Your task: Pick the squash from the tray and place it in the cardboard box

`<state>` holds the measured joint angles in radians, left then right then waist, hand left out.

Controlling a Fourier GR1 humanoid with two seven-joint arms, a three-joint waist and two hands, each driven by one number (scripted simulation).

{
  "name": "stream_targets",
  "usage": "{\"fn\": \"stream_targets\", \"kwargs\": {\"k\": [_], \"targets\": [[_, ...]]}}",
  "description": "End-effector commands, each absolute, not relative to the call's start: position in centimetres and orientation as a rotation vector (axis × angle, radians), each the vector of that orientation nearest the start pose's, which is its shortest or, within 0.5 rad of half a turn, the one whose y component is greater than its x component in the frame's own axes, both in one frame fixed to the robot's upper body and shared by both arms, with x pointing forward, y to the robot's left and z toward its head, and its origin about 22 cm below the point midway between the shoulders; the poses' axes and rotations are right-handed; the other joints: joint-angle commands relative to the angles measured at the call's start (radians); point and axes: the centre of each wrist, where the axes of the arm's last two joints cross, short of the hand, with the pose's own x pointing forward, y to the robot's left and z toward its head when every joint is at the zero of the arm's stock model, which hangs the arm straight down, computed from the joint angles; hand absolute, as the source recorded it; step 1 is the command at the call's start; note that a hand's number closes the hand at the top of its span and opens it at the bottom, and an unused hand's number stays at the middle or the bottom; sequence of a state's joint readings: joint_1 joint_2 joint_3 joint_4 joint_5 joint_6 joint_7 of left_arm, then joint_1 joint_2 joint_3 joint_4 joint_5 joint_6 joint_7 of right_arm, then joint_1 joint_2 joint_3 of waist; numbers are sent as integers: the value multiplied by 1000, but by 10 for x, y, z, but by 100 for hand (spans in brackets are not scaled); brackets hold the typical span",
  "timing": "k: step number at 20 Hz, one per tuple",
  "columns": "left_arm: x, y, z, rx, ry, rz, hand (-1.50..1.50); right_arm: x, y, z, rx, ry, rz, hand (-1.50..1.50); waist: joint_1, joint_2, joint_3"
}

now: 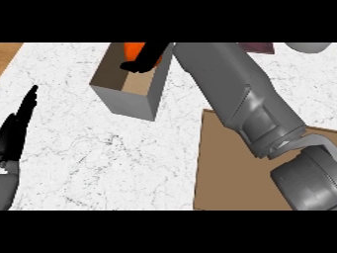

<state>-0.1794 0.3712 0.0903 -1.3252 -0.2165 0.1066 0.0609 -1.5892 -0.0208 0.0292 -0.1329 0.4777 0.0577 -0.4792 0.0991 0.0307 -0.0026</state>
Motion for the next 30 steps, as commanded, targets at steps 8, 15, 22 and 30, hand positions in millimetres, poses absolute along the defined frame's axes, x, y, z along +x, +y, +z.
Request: {"fn": "stream_targets", "kwargs": {"k": [8,15,22,30], "targets": [[304,316,34,557,-1460,-322,0,458,-25,190,-250,-1868,1208,150,59,16,-2],[321,295,41,512,-1484,-348,0,459,-29,181,-167,-1715,1159,-150,93,32,-3],[318,297,36,539,-1479,-347,0,459,-31,181,-68,-1874,1007,-150,98,28,-1],[312,307,33,545,-1487,-322,0,460,-35,182,76,-1946,692,-150,57,23,0]]}}
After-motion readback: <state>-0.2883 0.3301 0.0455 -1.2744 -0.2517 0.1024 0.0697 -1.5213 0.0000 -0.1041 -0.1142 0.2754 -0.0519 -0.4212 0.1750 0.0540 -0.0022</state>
